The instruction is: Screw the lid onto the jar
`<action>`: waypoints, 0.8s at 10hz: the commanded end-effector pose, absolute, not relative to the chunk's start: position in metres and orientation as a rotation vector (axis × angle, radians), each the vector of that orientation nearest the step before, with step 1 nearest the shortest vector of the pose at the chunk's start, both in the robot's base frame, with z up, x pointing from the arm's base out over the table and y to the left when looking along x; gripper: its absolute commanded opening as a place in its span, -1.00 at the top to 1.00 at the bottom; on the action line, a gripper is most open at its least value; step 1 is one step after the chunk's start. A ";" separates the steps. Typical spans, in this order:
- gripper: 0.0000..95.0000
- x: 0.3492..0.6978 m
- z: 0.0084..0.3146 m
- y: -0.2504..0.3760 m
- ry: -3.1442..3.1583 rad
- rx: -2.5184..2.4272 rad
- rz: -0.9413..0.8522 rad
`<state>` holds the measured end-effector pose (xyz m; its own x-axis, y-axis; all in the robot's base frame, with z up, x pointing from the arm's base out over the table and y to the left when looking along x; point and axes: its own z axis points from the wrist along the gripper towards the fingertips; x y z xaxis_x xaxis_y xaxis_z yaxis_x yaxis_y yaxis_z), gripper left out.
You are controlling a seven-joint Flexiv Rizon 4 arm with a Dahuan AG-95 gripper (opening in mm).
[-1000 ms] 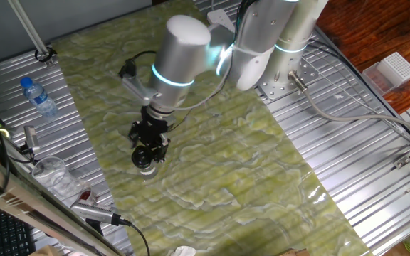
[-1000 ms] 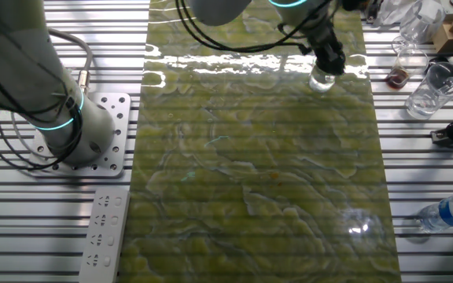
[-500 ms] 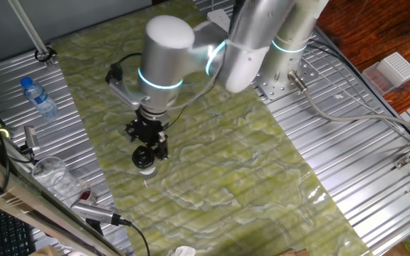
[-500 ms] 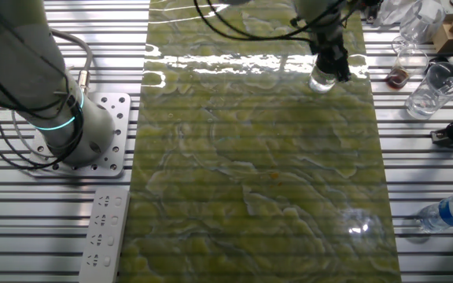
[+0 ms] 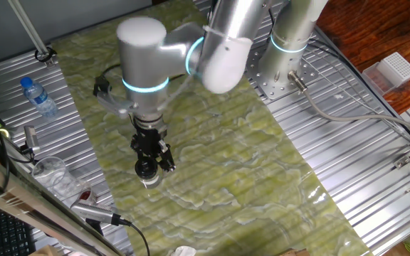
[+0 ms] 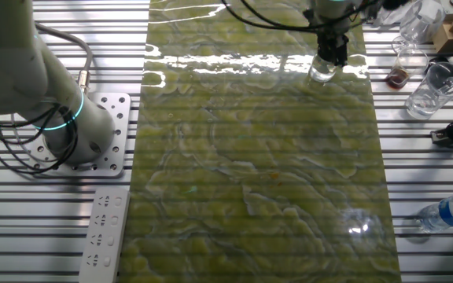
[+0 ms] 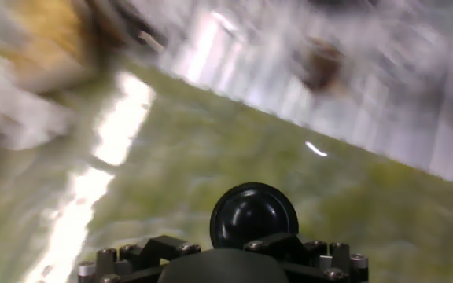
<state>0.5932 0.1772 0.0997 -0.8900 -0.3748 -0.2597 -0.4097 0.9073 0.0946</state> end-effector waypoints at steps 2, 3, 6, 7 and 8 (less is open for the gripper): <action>-1.00 0.591 0.102 0.169 2.910 -0.602 0.152; -1.00 0.591 0.102 0.169 2.925 -0.599 0.158; -1.00 0.591 0.102 0.169 2.955 -0.601 0.163; -1.00 0.591 0.102 0.169 2.963 -0.601 0.163; -1.00 0.591 0.102 0.169 2.977 -0.607 0.156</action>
